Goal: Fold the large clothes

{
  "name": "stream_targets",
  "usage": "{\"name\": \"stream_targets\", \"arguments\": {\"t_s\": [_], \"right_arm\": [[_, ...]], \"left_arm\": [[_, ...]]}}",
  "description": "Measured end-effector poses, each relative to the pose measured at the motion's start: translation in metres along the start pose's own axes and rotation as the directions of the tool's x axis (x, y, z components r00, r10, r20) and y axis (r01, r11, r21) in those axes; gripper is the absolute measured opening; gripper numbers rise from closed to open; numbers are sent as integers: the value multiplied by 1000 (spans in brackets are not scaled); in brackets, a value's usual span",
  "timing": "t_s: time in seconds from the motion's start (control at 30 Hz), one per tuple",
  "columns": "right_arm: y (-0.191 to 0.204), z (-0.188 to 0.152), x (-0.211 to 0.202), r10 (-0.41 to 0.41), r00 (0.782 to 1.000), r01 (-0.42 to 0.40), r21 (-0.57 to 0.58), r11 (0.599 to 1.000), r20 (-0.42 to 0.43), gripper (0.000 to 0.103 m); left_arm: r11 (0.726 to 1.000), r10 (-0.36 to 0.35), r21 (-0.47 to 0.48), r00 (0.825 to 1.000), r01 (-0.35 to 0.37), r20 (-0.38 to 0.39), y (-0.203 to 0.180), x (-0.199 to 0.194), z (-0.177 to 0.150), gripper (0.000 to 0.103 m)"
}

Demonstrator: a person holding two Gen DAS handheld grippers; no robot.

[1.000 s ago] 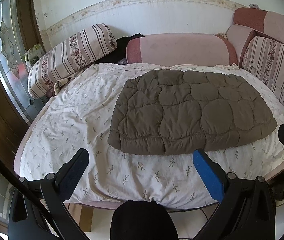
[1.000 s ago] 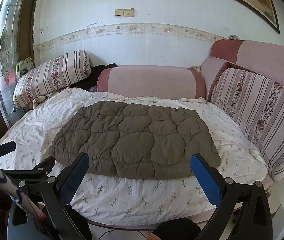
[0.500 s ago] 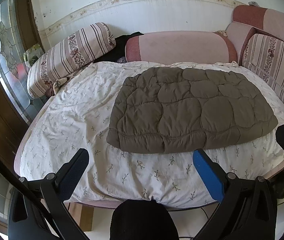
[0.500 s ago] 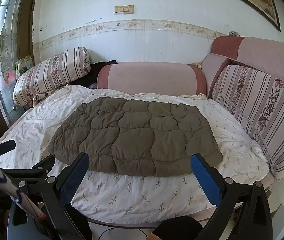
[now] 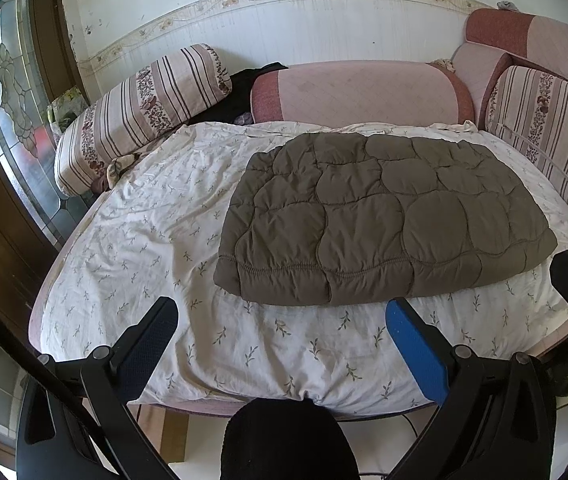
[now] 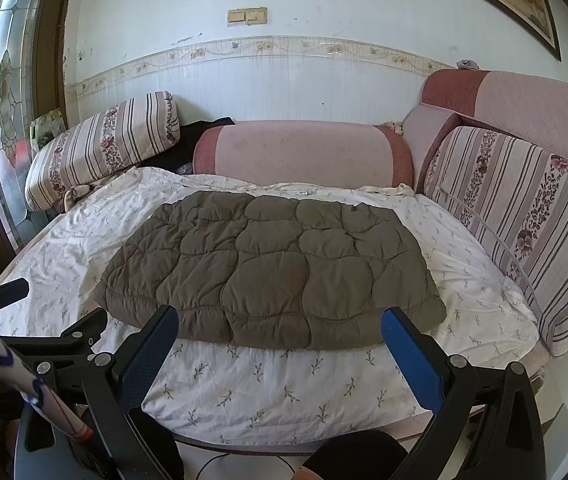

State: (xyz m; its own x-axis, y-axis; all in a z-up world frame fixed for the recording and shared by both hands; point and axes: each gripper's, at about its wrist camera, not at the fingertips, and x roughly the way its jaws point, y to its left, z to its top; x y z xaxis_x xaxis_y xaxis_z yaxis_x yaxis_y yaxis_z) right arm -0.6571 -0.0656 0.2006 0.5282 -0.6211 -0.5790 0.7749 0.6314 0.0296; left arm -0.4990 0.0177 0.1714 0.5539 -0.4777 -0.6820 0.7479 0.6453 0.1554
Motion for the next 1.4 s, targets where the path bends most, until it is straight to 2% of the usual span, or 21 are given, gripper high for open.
{"name": "stream_targets", "arguments": {"t_s": [1.4], "right_arm": [[6, -9, 5, -3, 1000, 3, -20, 1000, -13, 103]], "left_arm": [[1000, -2, -17, 1000, 2, -18, 10, 8, -6, 103]]}}
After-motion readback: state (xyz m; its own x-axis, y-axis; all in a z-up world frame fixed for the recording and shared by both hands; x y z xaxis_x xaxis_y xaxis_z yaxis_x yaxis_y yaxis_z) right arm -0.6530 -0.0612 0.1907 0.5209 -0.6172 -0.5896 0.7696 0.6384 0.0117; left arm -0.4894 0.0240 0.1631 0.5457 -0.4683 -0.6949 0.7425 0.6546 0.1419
